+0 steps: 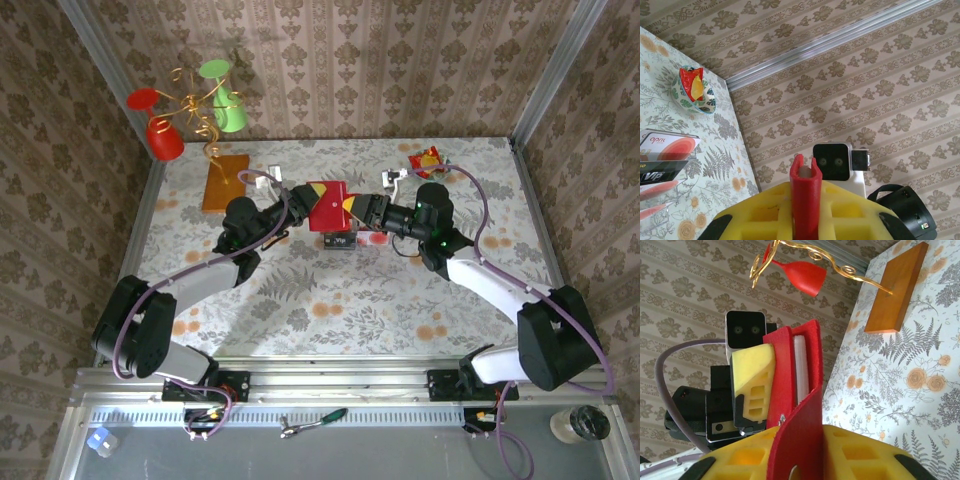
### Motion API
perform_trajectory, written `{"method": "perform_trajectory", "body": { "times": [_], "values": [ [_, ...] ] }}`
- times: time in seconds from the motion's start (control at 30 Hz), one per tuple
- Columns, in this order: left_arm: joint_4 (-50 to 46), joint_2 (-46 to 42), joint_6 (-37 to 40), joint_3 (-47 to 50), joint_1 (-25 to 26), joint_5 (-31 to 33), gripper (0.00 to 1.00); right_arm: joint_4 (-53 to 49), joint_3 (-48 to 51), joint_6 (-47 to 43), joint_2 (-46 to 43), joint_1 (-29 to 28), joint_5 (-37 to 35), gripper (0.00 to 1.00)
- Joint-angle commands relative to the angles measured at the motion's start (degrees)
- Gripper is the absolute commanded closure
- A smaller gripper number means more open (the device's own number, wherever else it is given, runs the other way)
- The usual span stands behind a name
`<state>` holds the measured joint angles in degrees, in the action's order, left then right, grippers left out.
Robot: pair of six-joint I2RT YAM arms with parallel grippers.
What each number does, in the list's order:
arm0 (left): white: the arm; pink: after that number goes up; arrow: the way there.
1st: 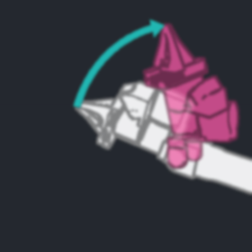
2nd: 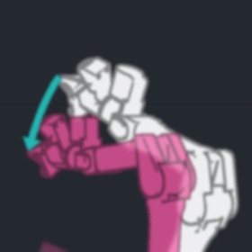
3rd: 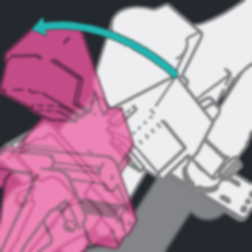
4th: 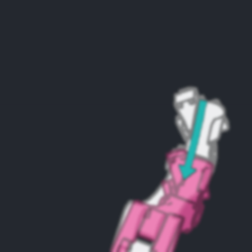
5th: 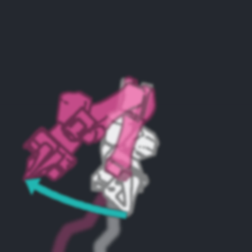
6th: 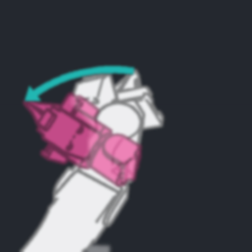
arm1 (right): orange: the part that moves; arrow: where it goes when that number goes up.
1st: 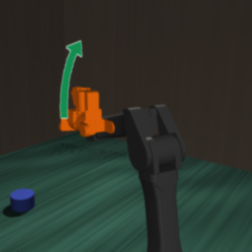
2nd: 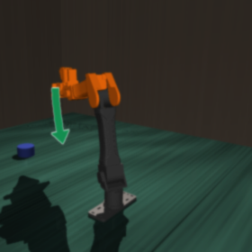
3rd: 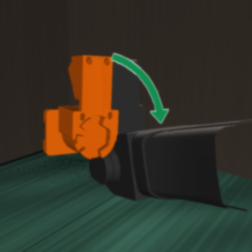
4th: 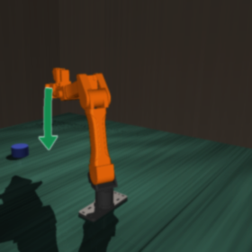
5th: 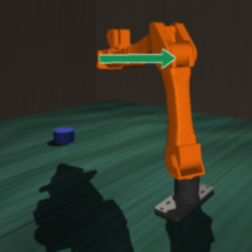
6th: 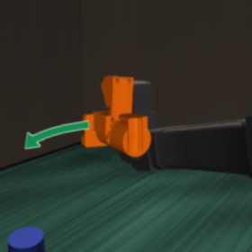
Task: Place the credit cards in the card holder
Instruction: Open the card holder.
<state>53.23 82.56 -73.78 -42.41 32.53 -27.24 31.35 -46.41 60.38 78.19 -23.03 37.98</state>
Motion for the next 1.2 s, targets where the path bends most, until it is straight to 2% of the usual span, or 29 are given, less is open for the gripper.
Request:
{"method": "perform_trajectory", "body": {
  "times": [0.0, 0.23, 0.47, 0.6, 0.8, 0.93, 0.97, 1.0, 1.03, 1.17],
  "values": [
    [3.1, 0.4, -0.6, -1.1, -0.1, -0.9, 1.0, 3.3, 0.8, 0.7, 0.9, 0.2, 1.7, 0.77],
    [3.4, 0.6, -0.8, -1.5, -0.1, -0.7, 1.0, 4.4, 2.3, 1.2, 1.2, 0.3, 1.6, 0.85],
    [3.7, 1.1, -0.8, -1.7, 0.1, -0.7, 1.0, 8.0, 2.4, 2.9, 2.9, 0.2, 3.9, 0.81],
    [3.7, 1.2, -0.7, -1.6, 0.1, -0.5, 1.0, 9.4, 1.7, 3.6, 3.5, 0.2, 6.1, 0.82],
    [3.9, 1.7, -0.8, -1.5, 0.2, -0.5, 1.0, 9.4, 1.7, 3.5, 3.7, 0.1, 6.6, 1.0],
    [3.2, 1.7, -0.1, -1.3, 0.0, -0.9, 1.0, 9.4, 2.0, 3.5, 3.3, 0.1, 6.4, 1.0],
    [2.6, 1.6, 0.1, -1.2, -0.1, -0.9, 0.96, 9.4, 2.1, 3.5, 3.2, 0.2, 6.3, 1.0],
    [2.1, 1.4, 0.5, -0.9, -0.2, -0.7, 0.85, 9.3, 2.2, 3.6, 3.0, 0.2, 6.1, 1.0],
    [1.7, 1.2, 0.9, -0.5, -0.4, -0.5, 0.78, 9.4, 2.4, 3.7, 3.0, 0.2, 5.9, 1.0],
    [-1.0, -0.2, 3.1, 1.4, -1.3, 0.4, 0.58, 8.9, 3.3, 3.6, 2.3, 0.3, 5.0, 1.0]
  ]
}}
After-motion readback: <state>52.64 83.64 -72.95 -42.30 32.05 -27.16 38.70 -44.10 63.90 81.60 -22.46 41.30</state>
